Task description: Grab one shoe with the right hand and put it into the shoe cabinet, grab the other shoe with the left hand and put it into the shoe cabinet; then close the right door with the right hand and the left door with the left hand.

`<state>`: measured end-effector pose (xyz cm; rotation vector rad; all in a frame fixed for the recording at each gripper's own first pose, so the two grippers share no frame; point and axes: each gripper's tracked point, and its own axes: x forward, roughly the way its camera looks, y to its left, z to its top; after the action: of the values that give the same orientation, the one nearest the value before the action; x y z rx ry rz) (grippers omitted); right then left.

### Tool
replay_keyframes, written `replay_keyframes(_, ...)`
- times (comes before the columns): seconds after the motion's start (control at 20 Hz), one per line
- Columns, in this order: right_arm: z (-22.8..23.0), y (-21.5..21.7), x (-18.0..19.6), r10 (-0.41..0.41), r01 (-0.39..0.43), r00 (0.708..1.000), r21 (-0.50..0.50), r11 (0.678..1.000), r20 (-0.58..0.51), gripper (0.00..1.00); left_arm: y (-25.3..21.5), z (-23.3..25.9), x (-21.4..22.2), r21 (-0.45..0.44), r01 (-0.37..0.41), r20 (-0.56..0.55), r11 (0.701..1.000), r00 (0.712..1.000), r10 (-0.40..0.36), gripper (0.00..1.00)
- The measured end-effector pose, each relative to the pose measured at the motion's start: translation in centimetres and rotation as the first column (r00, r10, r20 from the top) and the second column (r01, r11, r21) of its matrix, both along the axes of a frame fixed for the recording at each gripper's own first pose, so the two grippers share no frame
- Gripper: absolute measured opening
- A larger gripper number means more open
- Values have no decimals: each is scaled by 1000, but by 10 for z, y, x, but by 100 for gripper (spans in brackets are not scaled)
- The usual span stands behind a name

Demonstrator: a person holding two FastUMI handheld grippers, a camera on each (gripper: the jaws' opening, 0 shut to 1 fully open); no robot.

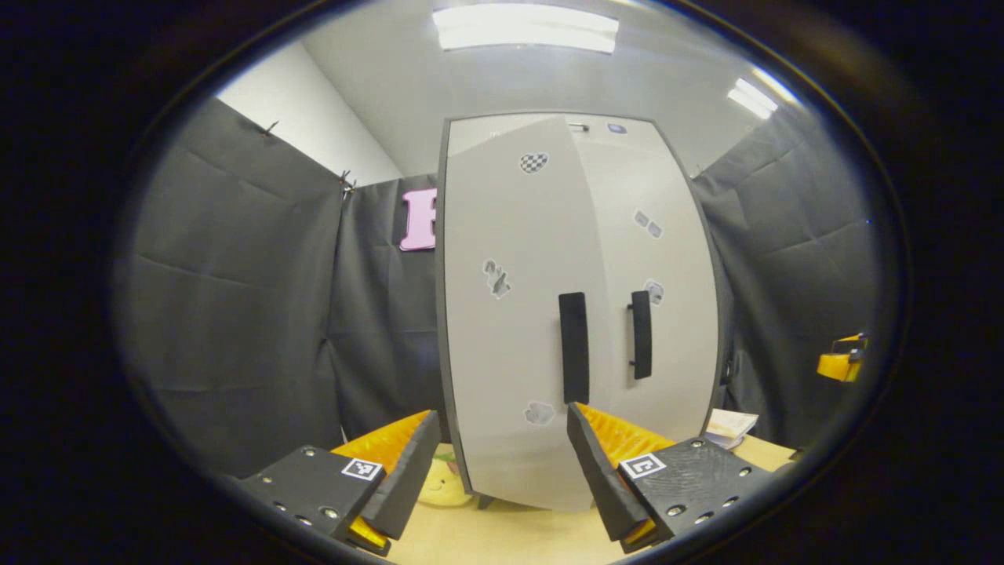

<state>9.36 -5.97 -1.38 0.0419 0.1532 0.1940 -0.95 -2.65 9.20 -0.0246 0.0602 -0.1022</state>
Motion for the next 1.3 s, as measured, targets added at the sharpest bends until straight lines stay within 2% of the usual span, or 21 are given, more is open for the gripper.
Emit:
replay_keyframes(0.2,2,29,-16,43,-43,999,5,999,14,98,8,-3,-31,43,-3,20,999,1000,2,93)
replay_keyframes(0.5,12,54,-28,35,-36,997,16,999,66,98,20,-18,-57,57,6,39,998,999,-8,94)
replay_keyframes(0.9,24,66,-32,7,-7,995,2,1000,104,98,36,-20,-61,57,-11,67,998,998,7,94)
replay_keyframes(1.3,30,74,-32,1,-1,993,-2,1000,117,98,41,-28,-60,44,4,43,999,999,-6,94)
